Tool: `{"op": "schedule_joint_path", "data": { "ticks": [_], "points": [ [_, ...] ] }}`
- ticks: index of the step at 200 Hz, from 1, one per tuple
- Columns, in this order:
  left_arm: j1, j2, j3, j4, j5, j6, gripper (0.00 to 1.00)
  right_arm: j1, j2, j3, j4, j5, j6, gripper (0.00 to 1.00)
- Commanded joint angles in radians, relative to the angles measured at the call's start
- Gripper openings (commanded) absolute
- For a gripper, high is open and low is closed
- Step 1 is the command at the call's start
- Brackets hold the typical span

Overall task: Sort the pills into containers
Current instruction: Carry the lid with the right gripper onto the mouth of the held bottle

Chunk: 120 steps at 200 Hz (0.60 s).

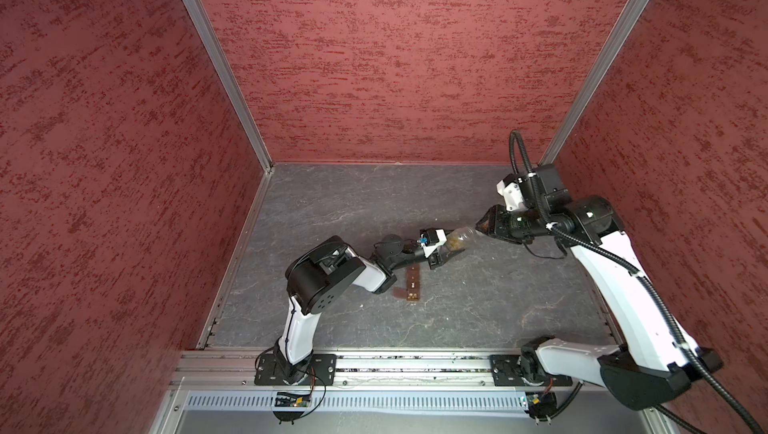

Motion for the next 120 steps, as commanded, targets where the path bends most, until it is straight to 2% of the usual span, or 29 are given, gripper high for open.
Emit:
{"op": "schedule_joint_path", "data": {
  "ticks": [1, 120],
  "points": [
    [0.005, 0.023, 0.026, 0.023, 0.038, -0.019, 0.0, 0.005, 0.008, -0.007, 0.003, -0.05, -0.035, 0.37],
    [0.003, 0.008, 0.015, 0.023, 0.06, -0.016, 0.0, 0.005, 0.048, -0.086, 0.065, -0.089, -0.068, 0.39]
  ]
}}
